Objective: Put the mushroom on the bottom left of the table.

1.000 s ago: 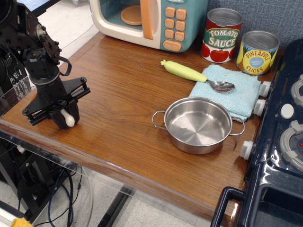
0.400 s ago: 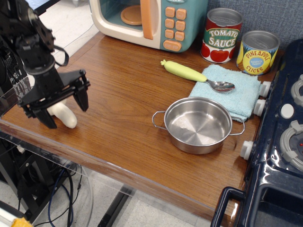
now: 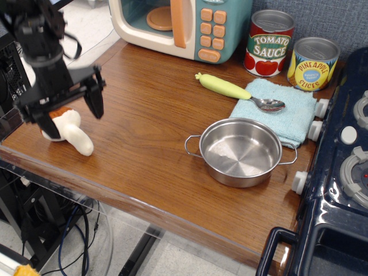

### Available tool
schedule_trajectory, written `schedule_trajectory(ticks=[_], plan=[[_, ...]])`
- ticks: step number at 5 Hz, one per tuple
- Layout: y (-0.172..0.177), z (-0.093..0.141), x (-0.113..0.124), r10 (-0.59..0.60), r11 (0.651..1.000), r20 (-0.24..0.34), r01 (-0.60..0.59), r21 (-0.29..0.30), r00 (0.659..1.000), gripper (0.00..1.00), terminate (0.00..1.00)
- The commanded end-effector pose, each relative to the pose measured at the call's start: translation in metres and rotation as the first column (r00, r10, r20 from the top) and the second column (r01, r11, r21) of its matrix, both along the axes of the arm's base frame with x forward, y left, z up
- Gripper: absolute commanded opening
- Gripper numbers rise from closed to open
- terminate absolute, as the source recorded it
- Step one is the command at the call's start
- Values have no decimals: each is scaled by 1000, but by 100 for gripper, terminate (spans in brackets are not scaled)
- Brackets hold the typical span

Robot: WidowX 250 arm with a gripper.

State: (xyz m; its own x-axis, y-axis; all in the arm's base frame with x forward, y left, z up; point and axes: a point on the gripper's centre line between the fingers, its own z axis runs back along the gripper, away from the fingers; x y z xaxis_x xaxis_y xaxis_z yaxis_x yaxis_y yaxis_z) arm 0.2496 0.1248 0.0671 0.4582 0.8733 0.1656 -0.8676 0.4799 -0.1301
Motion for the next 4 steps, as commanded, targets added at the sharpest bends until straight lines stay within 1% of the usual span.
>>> schedule_trajectory(ticks=[1, 3, 4], plan=[[4, 42, 1, -15, 999, 85, 13, 32, 996, 100, 0], [4, 42, 1, -15, 999, 85, 13, 32, 996, 100, 0], [4, 42, 1, -15, 999, 85, 13, 32, 996, 100, 100]])
